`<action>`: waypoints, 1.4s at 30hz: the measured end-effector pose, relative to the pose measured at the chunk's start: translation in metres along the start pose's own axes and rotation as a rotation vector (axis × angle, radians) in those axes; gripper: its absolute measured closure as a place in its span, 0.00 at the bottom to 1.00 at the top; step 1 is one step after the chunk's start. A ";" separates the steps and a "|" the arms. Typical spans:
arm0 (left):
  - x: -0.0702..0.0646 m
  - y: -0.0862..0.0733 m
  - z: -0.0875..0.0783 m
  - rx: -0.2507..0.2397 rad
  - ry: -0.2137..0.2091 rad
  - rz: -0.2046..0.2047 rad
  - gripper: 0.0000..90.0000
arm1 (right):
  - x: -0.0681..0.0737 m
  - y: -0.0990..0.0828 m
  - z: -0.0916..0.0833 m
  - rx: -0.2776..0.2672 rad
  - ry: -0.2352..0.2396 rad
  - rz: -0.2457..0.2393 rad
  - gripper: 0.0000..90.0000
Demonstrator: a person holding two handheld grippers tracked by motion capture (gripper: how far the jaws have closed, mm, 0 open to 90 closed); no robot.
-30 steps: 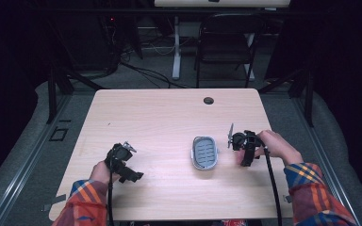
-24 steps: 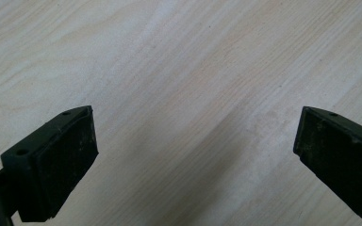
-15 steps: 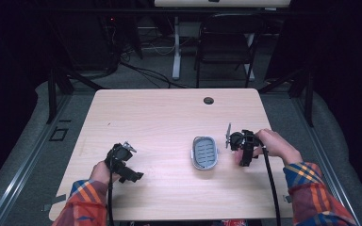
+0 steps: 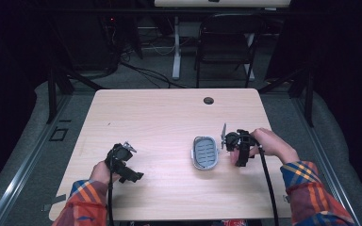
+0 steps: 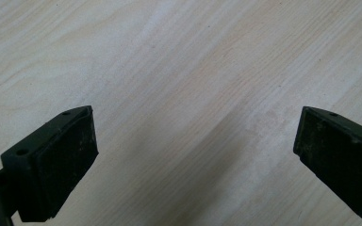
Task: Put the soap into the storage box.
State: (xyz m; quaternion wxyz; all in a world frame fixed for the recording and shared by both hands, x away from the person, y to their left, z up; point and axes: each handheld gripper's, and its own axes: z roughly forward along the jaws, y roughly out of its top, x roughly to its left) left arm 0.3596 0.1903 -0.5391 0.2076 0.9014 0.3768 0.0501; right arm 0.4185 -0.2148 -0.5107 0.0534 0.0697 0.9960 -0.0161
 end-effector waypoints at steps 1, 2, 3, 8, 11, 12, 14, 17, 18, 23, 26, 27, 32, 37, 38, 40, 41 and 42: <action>0.000 0.000 0.000 0.000 0.000 0.000 0.00 | 0.000 0.001 -0.001 -0.004 0.001 0.000 0.14; 0.000 0.000 0.000 0.000 0.000 0.000 0.00 | 0.000 0.002 -0.002 -0.003 0.001 0.000 0.14; 0.000 0.000 0.000 0.001 0.000 -0.001 0.00 | 0.001 0.003 -0.002 -0.003 0.000 -0.004 0.14; 0.000 0.000 0.000 0.002 -0.003 -0.001 0.00 | 0.002 0.006 -0.003 -0.006 0.008 -0.020 0.14; 0.001 0.000 0.000 0.001 -0.001 -0.003 0.00 | 0.001 0.007 -0.004 -0.007 0.008 -0.021 0.14; 0.000 0.000 0.000 0.004 0.001 -0.001 0.00 | 0.001 0.007 -0.005 -0.008 0.012 -0.021 0.14; 0.000 0.000 0.000 0.002 -0.001 -0.001 0.00 | 0.000 0.008 -0.007 -0.007 0.012 -0.023 0.14; 0.000 0.000 0.000 0.001 0.001 -0.005 0.00 | -0.001 0.009 -0.010 -0.017 0.010 -0.027 0.14; 0.000 0.000 0.000 0.003 0.001 -0.003 0.00 | -0.001 0.010 -0.010 -0.016 0.012 -0.028 0.14; 0.000 0.000 0.001 0.011 0.001 0.000 0.00 | -0.003 0.012 -0.013 -0.011 0.011 -0.031 0.14; 0.000 0.000 0.001 0.007 0.001 0.002 0.00 | -0.004 0.013 -0.014 -0.018 0.014 -0.032 0.14; 0.000 0.000 0.001 0.009 0.001 0.002 0.00 | -0.004 0.014 -0.015 -0.016 0.015 -0.030 0.15; 0.000 0.000 0.001 0.013 -0.001 0.001 0.00 | -0.005 0.018 -0.020 -0.021 0.010 -0.039 0.14; 0.000 0.000 0.001 0.013 -0.002 0.000 0.00 | -0.006 0.024 -0.025 -0.023 0.013 -0.048 0.14; 0.000 0.000 0.001 0.014 -0.002 0.000 0.00 | -0.007 0.025 -0.027 -0.016 0.005 -0.063 0.14; 0.000 0.000 0.001 0.013 -0.002 0.003 0.00 | -0.007 0.028 -0.029 -0.023 0.006 -0.064 0.14; 0.000 0.000 0.001 0.014 -0.002 0.005 0.00 | -0.008 0.029 -0.030 -0.022 0.006 -0.064 0.15; 0.000 0.000 0.002 0.014 -0.003 0.004 0.00 | -0.008 0.030 -0.031 -0.025 0.007 -0.063 0.14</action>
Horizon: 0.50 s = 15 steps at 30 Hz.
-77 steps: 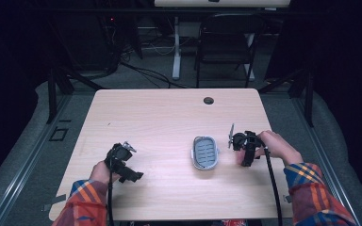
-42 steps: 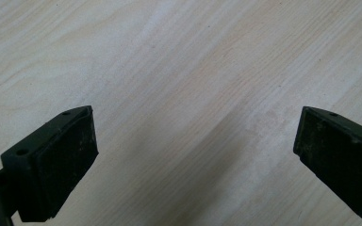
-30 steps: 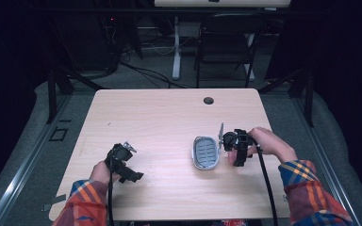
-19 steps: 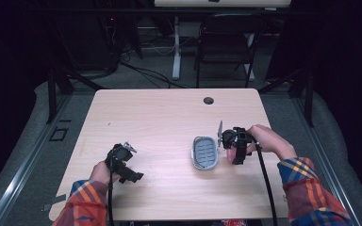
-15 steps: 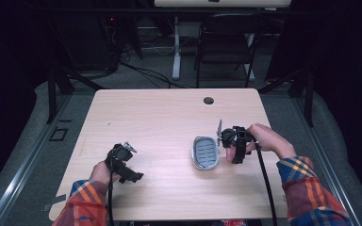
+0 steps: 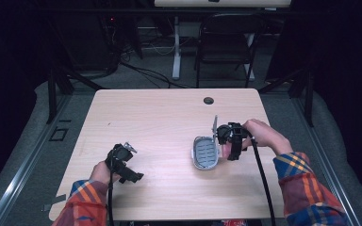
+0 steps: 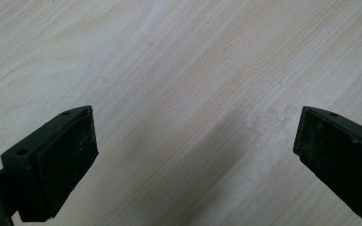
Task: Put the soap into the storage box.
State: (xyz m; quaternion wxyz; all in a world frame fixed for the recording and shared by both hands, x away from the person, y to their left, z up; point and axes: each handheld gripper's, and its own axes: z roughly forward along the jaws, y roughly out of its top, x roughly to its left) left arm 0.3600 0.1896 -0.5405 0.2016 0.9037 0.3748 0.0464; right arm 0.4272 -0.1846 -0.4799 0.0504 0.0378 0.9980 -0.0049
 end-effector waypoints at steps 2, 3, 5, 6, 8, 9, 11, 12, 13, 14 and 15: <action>0.000 0.000 0.000 0.001 -0.001 0.001 0.00 | 0.000 0.003 -0.001 -0.005 0.001 -0.004 0.14; 0.000 0.000 0.000 -0.001 -0.002 -0.002 0.00 | 0.000 0.005 -0.002 -0.003 0.006 -0.009 0.14; 0.000 -0.001 0.000 0.002 -0.002 -0.004 0.00 | 0.000 0.008 -0.005 -0.013 0.012 -0.016 0.14; 0.000 -0.002 0.000 0.003 -0.001 -0.003 0.00 | 0.000 0.010 -0.006 -0.013 0.012 -0.020 0.14; 0.001 -0.003 -0.001 0.002 -0.003 -0.006 0.00 | 0.000 0.014 -0.008 -0.024 0.006 -0.025 0.14; 0.000 -0.004 -0.002 0.000 0.000 -0.009 0.00 | -0.001 0.016 -0.008 -0.016 0.005 -0.029 0.15; 0.000 -0.003 -0.002 -0.002 0.004 -0.007 0.00 | -0.001 0.020 -0.009 -0.009 -0.001 -0.038 0.15; -0.001 -0.003 -0.001 0.000 0.001 -0.002 0.00 | 0.000 0.021 -0.009 -0.014 -0.004 -0.040 0.14; -0.001 -0.002 -0.001 0.003 0.004 0.000 0.00 | 0.000 0.023 -0.010 -0.006 -0.003 -0.042 0.14; -0.001 -0.002 0.000 0.009 0.000 0.000 0.00 | 0.000 0.024 -0.010 -0.008 -0.002 -0.041 0.15; -0.001 -0.002 0.000 0.010 -0.001 0.001 0.00 | 0.000 0.026 -0.010 -0.006 -0.004 -0.043 0.15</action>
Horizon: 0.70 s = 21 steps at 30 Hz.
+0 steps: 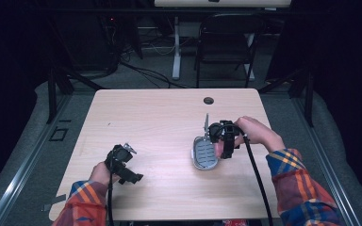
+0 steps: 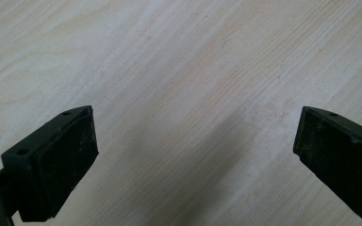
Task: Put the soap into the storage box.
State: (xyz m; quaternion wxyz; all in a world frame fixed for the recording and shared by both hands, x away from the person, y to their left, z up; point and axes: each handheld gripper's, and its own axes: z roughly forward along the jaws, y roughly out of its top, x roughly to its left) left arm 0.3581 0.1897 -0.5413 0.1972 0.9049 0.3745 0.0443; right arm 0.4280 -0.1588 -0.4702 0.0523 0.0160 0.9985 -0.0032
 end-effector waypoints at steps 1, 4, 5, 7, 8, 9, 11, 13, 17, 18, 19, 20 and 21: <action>0.000 0.000 0.000 0.000 0.000 0.000 0.00 | 0.000 0.001 0.000 -0.002 0.000 -0.004 0.14; 0.001 0.000 0.000 -0.001 -0.002 -0.002 0.00 | -0.001 0.004 -0.001 -0.004 -0.005 -0.007 0.14; 0.001 0.000 0.000 -0.001 -0.002 -0.003 0.00 | -0.002 0.005 -0.001 -0.001 -0.004 -0.004 0.14; 0.001 0.000 0.000 -0.001 -0.002 -0.004 0.00 | -0.002 0.006 -0.001 -0.002 -0.004 -0.006 0.14; 0.001 0.000 0.000 -0.001 -0.004 -0.004 0.00 | -0.002 0.007 -0.002 0.000 -0.005 -0.008 0.14; 0.001 0.000 0.000 -0.001 -0.005 -0.005 0.00 | -0.003 0.008 -0.002 0.001 -0.006 -0.012 0.14; 0.001 0.000 0.001 0.001 -0.007 -0.005 0.00 | -0.004 0.010 -0.003 0.002 -0.005 -0.010 0.14; 0.001 0.000 0.001 0.000 -0.006 -0.005 0.00 | -0.005 0.012 -0.004 -0.003 -0.006 -0.009 0.14; 0.000 0.000 0.000 0.003 -0.005 0.001 0.00 | -0.006 0.016 -0.006 -0.006 -0.008 -0.011 0.14; 0.000 0.000 0.000 0.003 -0.004 0.000 0.00 | -0.007 0.018 -0.006 -0.009 -0.009 -0.013 0.14; 0.000 0.000 0.000 0.002 -0.006 0.000 0.00 | -0.007 0.019 -0.006 -0.008 -0.010 -0.014 0.14; 0.000 0.000 0.001 0.004 -0.007 0.000 0.00 | -0.007 0.020 -0.006 -0.005 -0.009 -0.014 0.14; 0.000 0.001 0.001 0.006 -0.007 0.000 0.00 | -0.007 0.022 -0.005 -0.003 -0.015 -0.015 0.14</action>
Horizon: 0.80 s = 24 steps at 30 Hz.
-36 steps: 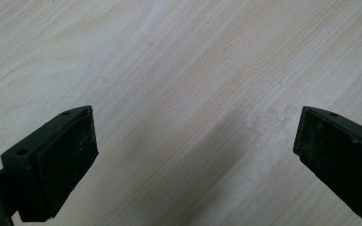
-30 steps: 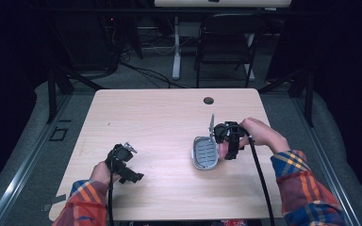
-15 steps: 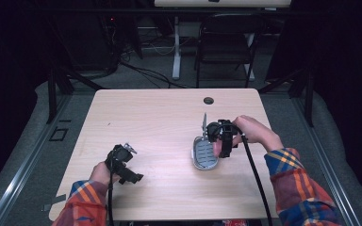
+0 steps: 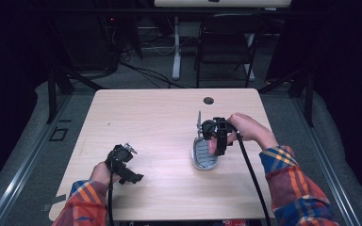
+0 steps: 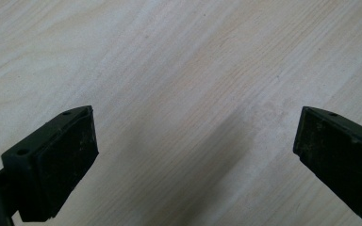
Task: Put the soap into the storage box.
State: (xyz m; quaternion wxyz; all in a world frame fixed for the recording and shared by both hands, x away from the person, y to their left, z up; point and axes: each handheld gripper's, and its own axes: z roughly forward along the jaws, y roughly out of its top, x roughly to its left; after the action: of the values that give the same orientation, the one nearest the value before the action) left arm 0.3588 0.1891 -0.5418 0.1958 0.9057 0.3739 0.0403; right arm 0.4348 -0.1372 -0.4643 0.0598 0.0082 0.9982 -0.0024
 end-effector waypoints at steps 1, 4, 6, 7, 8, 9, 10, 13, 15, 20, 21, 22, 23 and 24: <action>0.000 0.000 0.001 0.001 -0.001 0.001 0.00 | -0.001 0.001 0.000 0.006 -0.002 0.000 0.14; 0.000 0.001 0.001 0.009 -0.004 0.006 0.00 | -0.002 0.004 0.000 -0.014 0.000 0.005 0.14; 0.000 0.001 0.002 0.011 -0.006 0.007 0.00 | -0.003 0.006 0.000 -0.013 -0.003 0.005 0.14; 0.000 0.002 0.002 0.011 -0.006 0.007 0.00 | -0.003 0.007 0.001 -0.016 0.002 0.007 0.14; -0.001 0.002 0.002 0.013 -0.006 0.010 0.00 | -0.003 0.008 0.002 -0.022 0.005 0.011 0.14; -0.001 0.002 0.002 0.011 -0.006 0.010 0.00 | -0.003 0.010 0.002 -0.012 0.000 0.006 0.14; -0.001 0.002 0.002 0.012 -0.007 0.012 0.00 | -0.003 0.011 0.003 -0.008 0.005 0.006 0.14; -0.001 0.002 0.002 0.014 -0.007 0.012 0.01 | -0.003 0.015 0.006 -0.004 0.009 -0.002 0.14; -0.001 0.002 0.002 0.014 -0.007 0.010 0.01 | -0.003 0.017 0.008 0.001 0.012 -0.011 0.14; -0.001 0.002 0.003 0.015 -0.007 0.011 0.01 | -0.004 0.024 0.015 0.004 0.024 -0.021 0.14; -0.001 0.002 0.002 0.017 -0.007 0.012 0.01 | -0.004 0.026 0.017 0.001 0.029 -0.018 0.14; -0.001 0.002 0.002 0.016 -0.008 0.011 0.01 | -0.003 0.027 0.018 0.008 0.026 -0.020 0.14; -0.001 0.002 0.002 0.017 -0.009 0.010 0.01 | -0.003 0.028 0.020 0.009 0.031 -0.020 0.14; -0.001 0.002 0.002 0.017 -0.008 0.012 0.01 | -0.004 0.030 0.021 0.018 0.032 -0.028 0.14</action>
State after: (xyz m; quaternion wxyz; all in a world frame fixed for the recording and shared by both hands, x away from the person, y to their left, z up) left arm 0.3601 0.1869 -0.5432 0.1893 0.9096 0.3682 0.0345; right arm 0.4414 -0.1077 -0.4849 0.0437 -0.0051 0.9990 -0.0121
